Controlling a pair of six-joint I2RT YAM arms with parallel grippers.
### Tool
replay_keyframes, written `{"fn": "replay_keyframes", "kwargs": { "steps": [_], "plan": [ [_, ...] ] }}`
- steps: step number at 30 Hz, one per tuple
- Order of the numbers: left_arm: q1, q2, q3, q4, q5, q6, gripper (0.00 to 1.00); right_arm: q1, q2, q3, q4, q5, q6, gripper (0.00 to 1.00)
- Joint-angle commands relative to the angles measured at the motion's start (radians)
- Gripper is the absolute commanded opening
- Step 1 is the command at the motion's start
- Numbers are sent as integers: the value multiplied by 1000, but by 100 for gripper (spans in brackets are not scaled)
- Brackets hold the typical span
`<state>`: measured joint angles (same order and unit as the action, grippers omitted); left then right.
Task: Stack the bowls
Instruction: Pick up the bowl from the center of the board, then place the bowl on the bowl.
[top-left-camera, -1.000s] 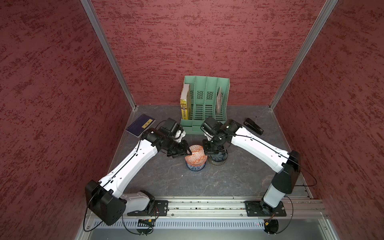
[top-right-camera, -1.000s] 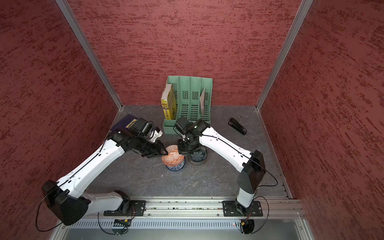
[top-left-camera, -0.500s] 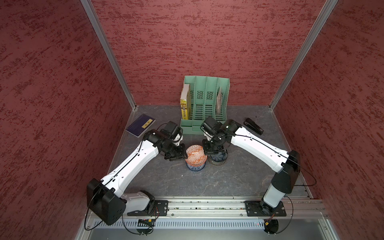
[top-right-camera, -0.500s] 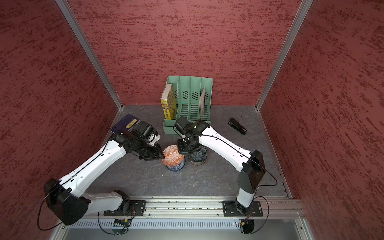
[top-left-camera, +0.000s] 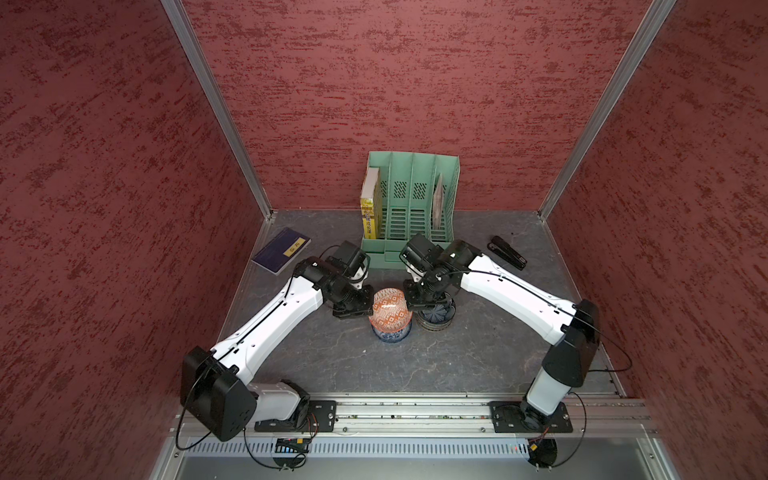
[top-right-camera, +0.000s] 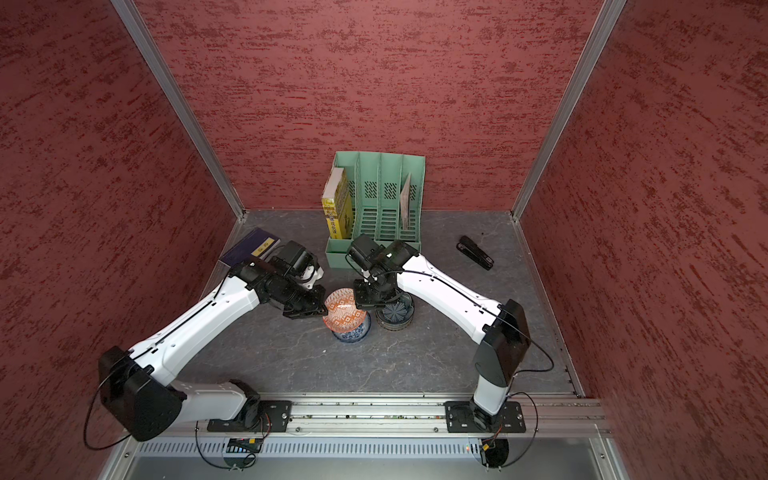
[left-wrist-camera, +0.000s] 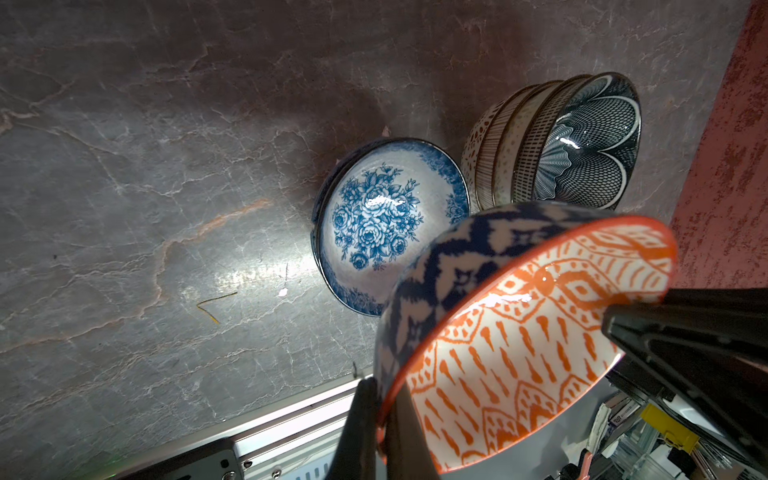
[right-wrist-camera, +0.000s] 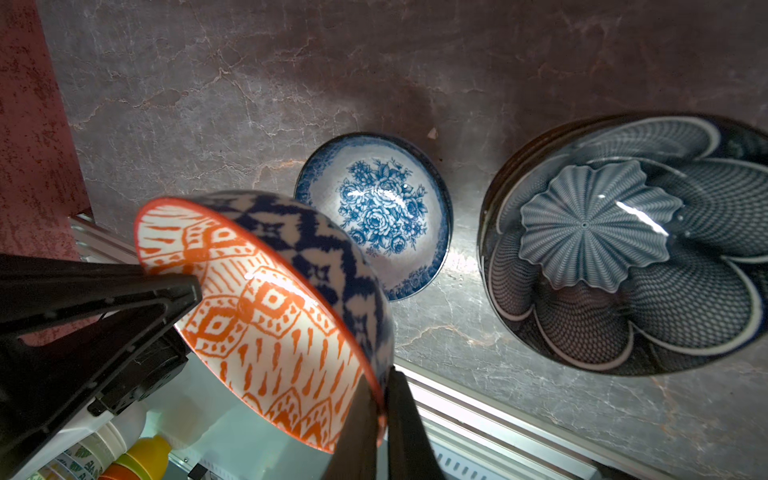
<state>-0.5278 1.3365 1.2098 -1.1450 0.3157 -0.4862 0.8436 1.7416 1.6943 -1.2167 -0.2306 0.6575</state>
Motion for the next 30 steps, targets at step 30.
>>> {"fn": "replay_keyframes", "kwargs": {
  "steps": [30],
  "plan": [
    [-10, 237, -14, 88, 8, 10, 0, -77, -168, -113, 28, 155, -61, 61]
  ]
}}
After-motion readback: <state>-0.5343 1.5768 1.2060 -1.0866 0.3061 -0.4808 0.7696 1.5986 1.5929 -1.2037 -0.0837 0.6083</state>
